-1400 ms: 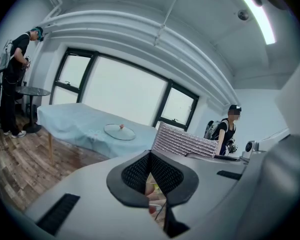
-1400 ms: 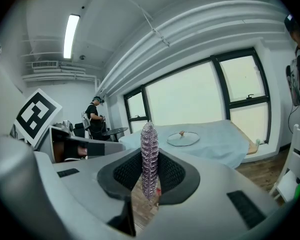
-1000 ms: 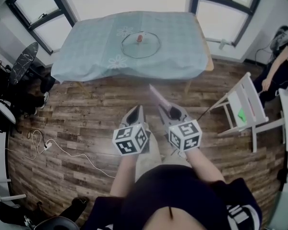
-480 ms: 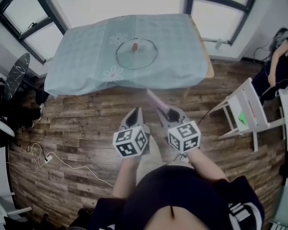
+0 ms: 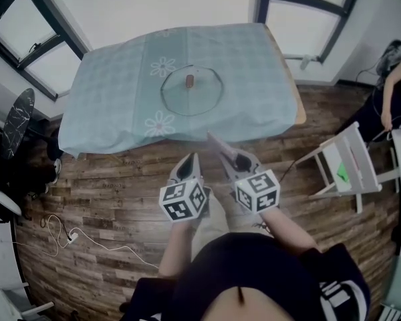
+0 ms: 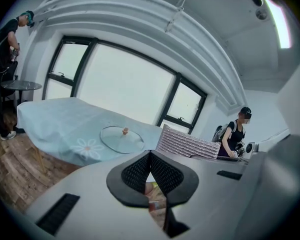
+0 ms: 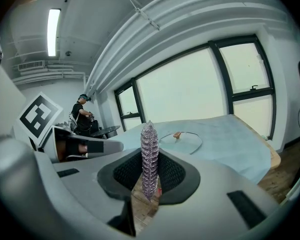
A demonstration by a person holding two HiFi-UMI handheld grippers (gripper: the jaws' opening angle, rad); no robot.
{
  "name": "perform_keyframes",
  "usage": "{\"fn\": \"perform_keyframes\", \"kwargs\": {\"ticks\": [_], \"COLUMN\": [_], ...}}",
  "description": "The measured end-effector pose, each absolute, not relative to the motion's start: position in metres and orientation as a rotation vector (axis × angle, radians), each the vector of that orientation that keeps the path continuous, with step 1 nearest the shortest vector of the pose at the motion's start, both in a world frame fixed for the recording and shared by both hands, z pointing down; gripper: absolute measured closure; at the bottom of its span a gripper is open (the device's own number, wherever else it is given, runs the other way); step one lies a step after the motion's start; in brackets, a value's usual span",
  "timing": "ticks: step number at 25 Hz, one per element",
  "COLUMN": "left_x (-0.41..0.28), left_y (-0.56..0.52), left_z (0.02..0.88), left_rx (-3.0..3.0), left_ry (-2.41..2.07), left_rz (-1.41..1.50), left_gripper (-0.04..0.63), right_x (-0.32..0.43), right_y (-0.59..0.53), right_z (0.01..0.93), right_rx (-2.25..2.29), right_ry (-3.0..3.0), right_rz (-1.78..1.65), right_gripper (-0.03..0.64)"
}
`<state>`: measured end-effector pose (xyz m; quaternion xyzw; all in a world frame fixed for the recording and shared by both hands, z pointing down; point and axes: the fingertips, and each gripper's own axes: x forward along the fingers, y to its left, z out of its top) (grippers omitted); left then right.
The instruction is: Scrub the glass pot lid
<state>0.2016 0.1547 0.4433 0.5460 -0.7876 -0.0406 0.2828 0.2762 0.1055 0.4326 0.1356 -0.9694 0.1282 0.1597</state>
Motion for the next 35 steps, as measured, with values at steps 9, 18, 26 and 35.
{"fn": "perform_keyframes", "kwargs": {"ticks": [9,18,26,35], "left_x": [0.133,0.083,0.039,0.009], "left_y": [0.11,0.071,0.047,0.024], "left_z": [0.443,0.443,0.449,0.456], "left_rx": [1.493,1.53,1.551,1.57], "left_ry": [-2.073,-2.041,-2.021,-2.004], "left_rz": [-0.086,-0.069,-0.048,-0.035], "left_gripper": [0.595,0.595,0.595,0.595], "right_x": [0.209,0.169,0.135,0.109], "right_y": [0.062,0.021,-0.007,-0.032], "right_z": [0.43,0.428,0.429,0.439], "right_rx": [0.438,0.531,0.596,0.642], "right_ry": [-2.754,-2.733,-2.732,-2.72], "right_rz": [0.376,0.385,0.387,0.378], "right_gripper": [0.537,0.537,0.535,0.537]}}
